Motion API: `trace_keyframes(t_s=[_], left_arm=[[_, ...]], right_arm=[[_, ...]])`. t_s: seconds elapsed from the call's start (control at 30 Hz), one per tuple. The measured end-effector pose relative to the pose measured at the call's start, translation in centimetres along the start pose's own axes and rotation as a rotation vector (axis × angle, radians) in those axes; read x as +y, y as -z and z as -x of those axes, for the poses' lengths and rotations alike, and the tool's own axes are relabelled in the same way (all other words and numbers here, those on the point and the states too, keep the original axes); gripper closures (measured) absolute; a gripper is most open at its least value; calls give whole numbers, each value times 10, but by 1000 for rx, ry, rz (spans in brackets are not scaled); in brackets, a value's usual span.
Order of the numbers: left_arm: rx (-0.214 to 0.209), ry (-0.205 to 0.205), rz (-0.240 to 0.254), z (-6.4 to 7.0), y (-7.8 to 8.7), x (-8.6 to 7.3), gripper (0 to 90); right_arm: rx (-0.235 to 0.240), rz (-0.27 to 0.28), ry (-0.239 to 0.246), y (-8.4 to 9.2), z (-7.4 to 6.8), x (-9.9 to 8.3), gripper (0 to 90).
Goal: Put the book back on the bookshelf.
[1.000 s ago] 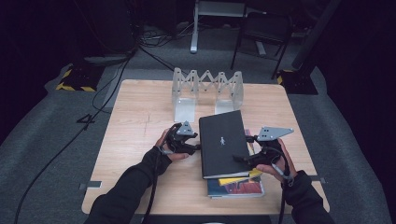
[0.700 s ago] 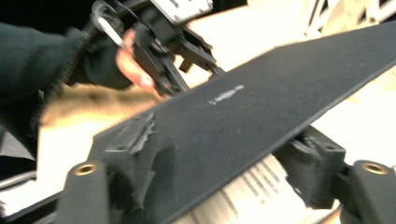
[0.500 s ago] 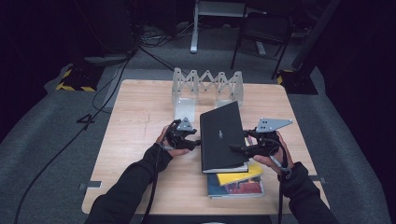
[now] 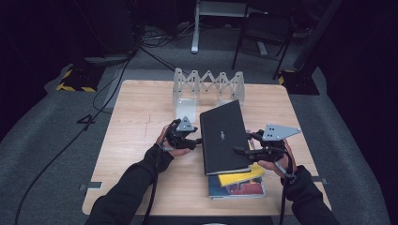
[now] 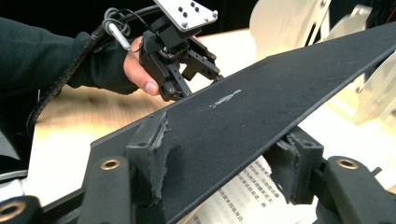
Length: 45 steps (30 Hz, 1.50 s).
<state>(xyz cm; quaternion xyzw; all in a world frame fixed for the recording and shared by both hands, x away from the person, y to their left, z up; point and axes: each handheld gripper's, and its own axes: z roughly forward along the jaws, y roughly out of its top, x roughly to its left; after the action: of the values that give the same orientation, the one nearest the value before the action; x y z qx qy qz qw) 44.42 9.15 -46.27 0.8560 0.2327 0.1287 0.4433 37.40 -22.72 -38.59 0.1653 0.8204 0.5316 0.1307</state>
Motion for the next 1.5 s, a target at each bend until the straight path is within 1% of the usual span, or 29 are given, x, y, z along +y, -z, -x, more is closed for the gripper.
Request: trace_keyframes(t_s=[0.03,0.07,0.1,0.17,0.23,0.3,0.37,0.43,0.47,0.5,0.53,0.57,0.6,0.63,0.67,0.7,0.73,0.77,0.8,0.9,0.97,1.0,1.1,1.27,1.33,1.37,1.43,1.5], left_arm=[[-8,3,4,-1,0,2,457],[-6,6,9,-3,0,3,456],[5,6,15,-4,1,4,456],[-12,22,38,-10,1,7,456],[-12,13,47,-12,1,11,456],[0,3,46,-13,2,17,456],[5,11,61,-15,2,22,457],[-12,32,88,-18,4,28,458],[-20,29,97,-19,6,30,478],[-20,32,114,-19,7,33,514],[-19,31,117,-19,8,35,538],[-22,27,125,-18,8,36,538],[-22,27,125,-18,8,36,540],[-32,28,134,-17,10,37,540],[-35,23,149,-15,13,37,559],[-49,29,172,-14,16,37,559],[-53,26,182,-12,19,38,569],[-47,15,187,-9,22,40,569],[-47,10,188,-7,24,41,576],[-27,-20,180,1,31,43,585],[-21,-43,176,4,35,43,584],[-23,-46,176,6,38,44,584],[-7,-66,182,12,43,46,577],[-18,-62,195,18,49,49,551],[-21,-59,199,20,51,50,543],[-21,-71,201,21,52,50,538],[-29,-66,212,24,54,51,532],[-34,-69,215,26,55,53,512]], right_arm=[[-6,14,9,2,-1,-1,446],[-10,25,20,3,-3,-2,453],[-13,33,29,5,-4,-2,456],[-18,44,48,7,-5,-1,462],[-31,53,69,9,-7,0,470],[-44,58,79,10,-7,1,472],[-53,70,87,13,-5,2,476],[-55,79,111,15,-5,3,483],[-55,86,126,16,-5,4,488],[-53,86,133,16,-6,4,489],[-56,83,152,16,-7,4,489],[-58,81,165,17,-8,4,492],[-58,81,165,17,-8,4,492],[-59,81,177,18,-10,4,501],[-62,83,185,19,-13,3,522],[-60,86,194,21,-15,2,541],[-54,93,204,24,-18,0,560],[-48,99,214,26,-20,-1,573],[-45,104,214,28,-22,-2,584],[-46,117,219,33,-28,-5,606],[-46,128,210,35,-31,-8,626],[-46,135,207,37,-33,-10,633],[-47,150,209,40,-40,-14,656],[-51,164,207,46,-49,-21,686],[-48,164,206,47,-50,-22,692],[-49,163,211,48,-53,-23,698],[-49,162,216,50,-57,-25,711],[-42,166,209,52,-59,-29,727]])
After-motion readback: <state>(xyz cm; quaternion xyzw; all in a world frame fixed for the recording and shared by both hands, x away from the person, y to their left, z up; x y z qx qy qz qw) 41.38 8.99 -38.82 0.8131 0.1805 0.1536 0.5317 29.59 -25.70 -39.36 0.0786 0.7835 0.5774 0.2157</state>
